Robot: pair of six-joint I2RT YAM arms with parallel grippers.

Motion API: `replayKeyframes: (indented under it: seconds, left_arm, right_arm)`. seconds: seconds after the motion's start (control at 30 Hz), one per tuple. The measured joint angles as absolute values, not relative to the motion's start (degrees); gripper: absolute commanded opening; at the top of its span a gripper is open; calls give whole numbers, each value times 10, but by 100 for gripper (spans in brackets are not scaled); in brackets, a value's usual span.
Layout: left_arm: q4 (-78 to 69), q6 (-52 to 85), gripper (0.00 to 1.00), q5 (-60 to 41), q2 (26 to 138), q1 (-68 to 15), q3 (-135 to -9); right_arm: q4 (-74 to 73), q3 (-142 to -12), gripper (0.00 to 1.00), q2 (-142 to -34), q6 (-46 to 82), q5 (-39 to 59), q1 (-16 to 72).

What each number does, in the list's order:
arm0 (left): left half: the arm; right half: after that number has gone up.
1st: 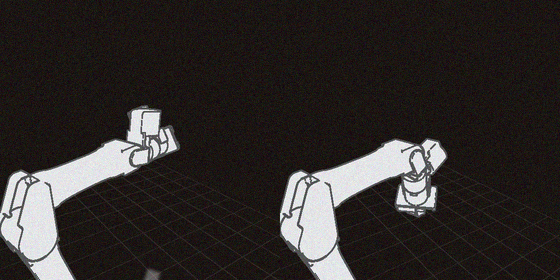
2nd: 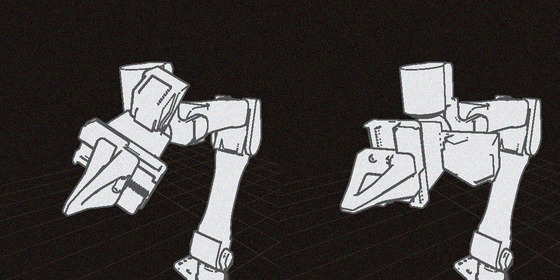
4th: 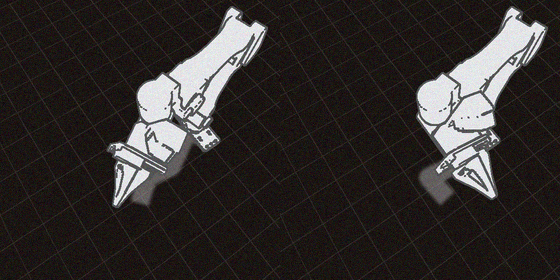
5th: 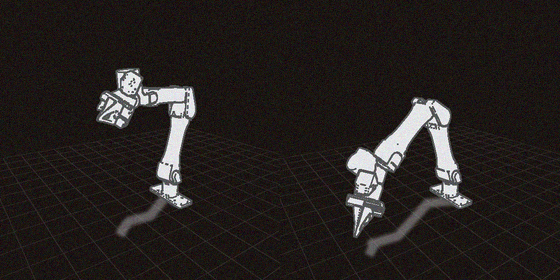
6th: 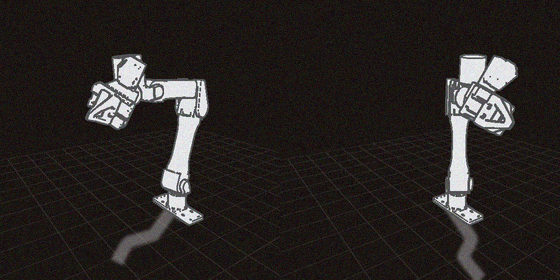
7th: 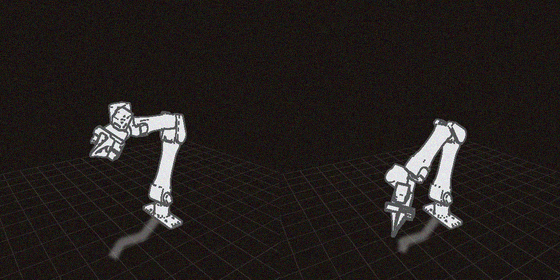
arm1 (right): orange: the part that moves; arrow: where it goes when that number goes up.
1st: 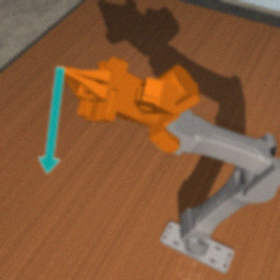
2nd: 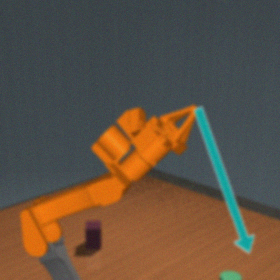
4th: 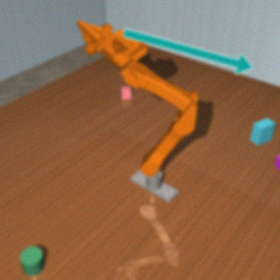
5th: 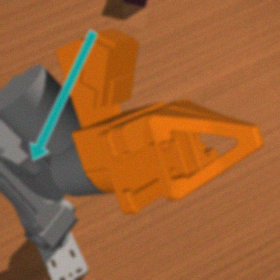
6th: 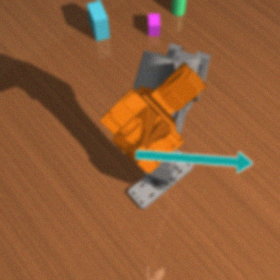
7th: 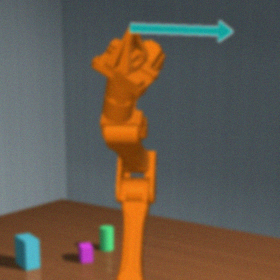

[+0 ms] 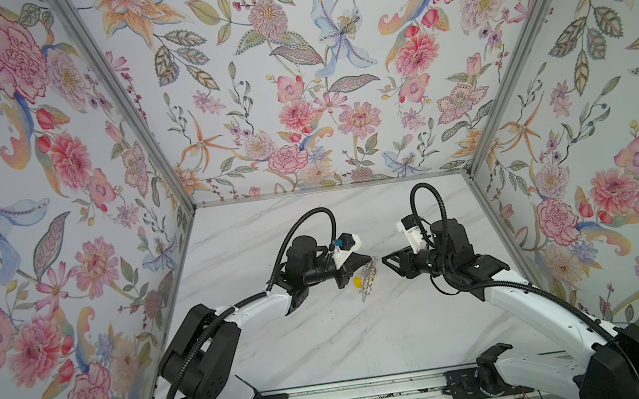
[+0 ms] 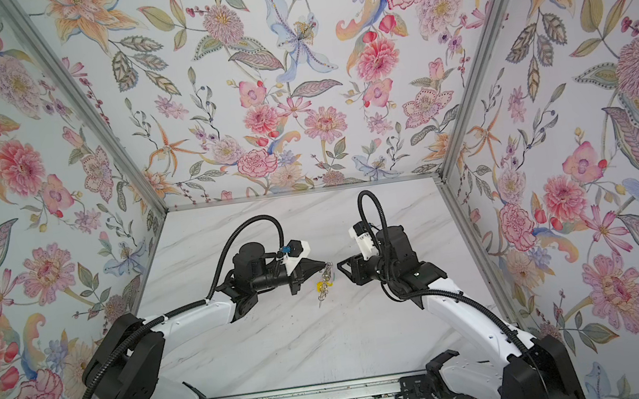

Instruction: Remove the keys from the keyring

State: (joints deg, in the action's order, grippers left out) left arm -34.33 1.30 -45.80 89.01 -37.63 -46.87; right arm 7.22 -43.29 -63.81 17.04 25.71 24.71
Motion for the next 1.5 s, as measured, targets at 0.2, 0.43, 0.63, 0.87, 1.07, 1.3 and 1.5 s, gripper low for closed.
replayKeyframes:
  seconds: [0.2,0.43,0.63,0.87,1.07,1.3,1.5]
  left_arm:
    - [-359,12,0,-458,875,-376,-451]
    - [-366,2,0,-461,848,-376,-441]
    - [-366,-9,0,-461,843,-371,-441]
    - [-366,-9,0,-472,840,-364,-441]
    - [-367,-9,0,-473,840,-362,-441]
    - [-368,-7,0,-475,840,-360,-441]
    - [-379,-3,0,-479,840,-360,-441]
  right_arm:
    - [34,-433,45,-649,188,275,238]
    - [-20,-438,45,-707,198,343,232]
    - [-28,-447,44,-726,193,416,231]
    - [-10,-455,43,-720,171,457,230]
    - [6,-458,43,-719,154,487,237]
    - [11,-475,43,-715,150,492,238]
    - [33,-513,43,-713,140,480,238]
